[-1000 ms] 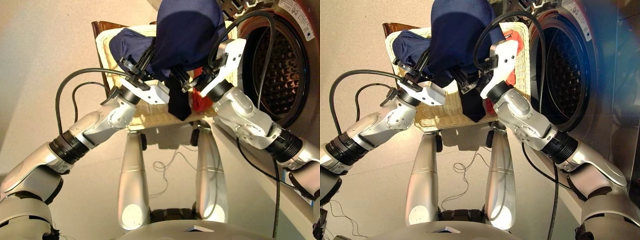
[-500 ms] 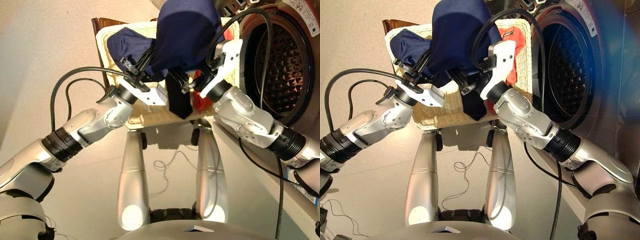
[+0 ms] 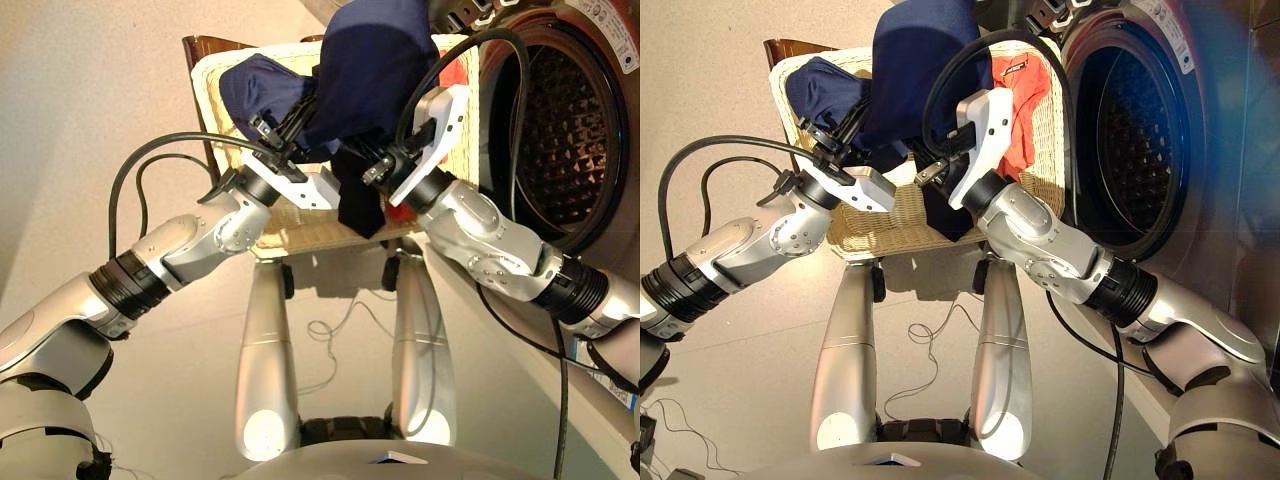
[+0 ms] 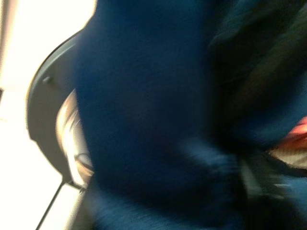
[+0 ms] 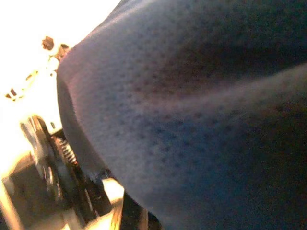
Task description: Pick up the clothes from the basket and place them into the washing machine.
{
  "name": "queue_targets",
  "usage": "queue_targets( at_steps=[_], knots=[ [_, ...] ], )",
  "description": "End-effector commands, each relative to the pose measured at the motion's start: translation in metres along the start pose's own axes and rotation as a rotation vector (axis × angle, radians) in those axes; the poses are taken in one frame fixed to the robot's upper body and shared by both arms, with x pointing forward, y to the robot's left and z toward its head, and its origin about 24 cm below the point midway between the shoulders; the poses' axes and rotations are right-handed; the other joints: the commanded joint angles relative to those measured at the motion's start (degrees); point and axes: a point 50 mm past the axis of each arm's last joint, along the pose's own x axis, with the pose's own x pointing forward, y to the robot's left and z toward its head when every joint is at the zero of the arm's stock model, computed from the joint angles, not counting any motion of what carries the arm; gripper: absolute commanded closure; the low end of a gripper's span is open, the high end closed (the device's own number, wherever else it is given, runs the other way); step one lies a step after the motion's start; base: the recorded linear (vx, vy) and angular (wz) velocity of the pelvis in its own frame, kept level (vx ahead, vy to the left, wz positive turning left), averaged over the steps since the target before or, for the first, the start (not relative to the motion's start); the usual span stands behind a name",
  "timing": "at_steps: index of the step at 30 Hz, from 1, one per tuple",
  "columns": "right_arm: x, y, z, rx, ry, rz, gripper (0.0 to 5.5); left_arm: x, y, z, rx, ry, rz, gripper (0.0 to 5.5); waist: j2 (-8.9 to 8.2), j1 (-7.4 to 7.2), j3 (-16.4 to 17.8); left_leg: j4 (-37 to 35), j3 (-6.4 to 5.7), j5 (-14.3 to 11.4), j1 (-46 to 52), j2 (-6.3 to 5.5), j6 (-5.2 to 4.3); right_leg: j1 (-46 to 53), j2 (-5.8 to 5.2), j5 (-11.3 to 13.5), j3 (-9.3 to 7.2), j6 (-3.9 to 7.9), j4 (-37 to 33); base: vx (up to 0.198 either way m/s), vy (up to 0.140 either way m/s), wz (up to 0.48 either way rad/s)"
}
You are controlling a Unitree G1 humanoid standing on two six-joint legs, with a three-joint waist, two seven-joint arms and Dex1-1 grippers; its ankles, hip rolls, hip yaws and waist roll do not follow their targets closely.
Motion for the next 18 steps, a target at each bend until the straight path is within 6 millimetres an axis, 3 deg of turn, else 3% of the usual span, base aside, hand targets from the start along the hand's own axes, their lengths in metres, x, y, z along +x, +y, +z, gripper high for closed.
queue_targets(
  at_steps=[1,7,12,18],
  knots=[
    [0.016,0.040,0.068,-0.133,-0.402,0.163,5.50,0.007,-0.012,0.062,-0.113,-0.302,0.006,0.00,2.05,-1.13,-0.7,-2.4,3.20,2.1,-0.9,-0.04,2.20,2.5,0.90,-4.5,0.25,1.89,-1.0,0.000,0.000,0.000],
    [0.011,0.017,0.062,-0.090,-0.526,-0.115,5.50,0.001,-0.016,0.063,-0.158,-0.289,0.043,0.00,2.76,-1.25,-0.7,-1.5,3.36,1.9,-1.3,-0.18,2.56,2.0,1.00,-4.6,0.69,1.92,-0.5,0.000,0.000,0.000],
    [0.000,-0.012,0.036,-0.130,-0.493,-0.404,5.50,-0.002,-0.021,0.061,-0.184,-0.276,0.060,0.00,3.34,-1.33,-0.7,-0.9,3.18,1.7,-2.0,-0.34,2.78,1.5,0.86,-4.6,0.66,1.93,-0.1,0.000,0.000,0.000],
    [-0.020,-0.050,-0.008,-0.168,-0.366,-0.766,5.50,0.000,-0.026,0.063,-0.242,-0.264,0.098,0.00,4.36,-1.19,-0.7,-0.3,2.97,1.6,-2.8,-0.66,3.01,1.2,0.68,-4.8,0.77,1.90,0.3,0.000,0.000,0.000]
  ],
)
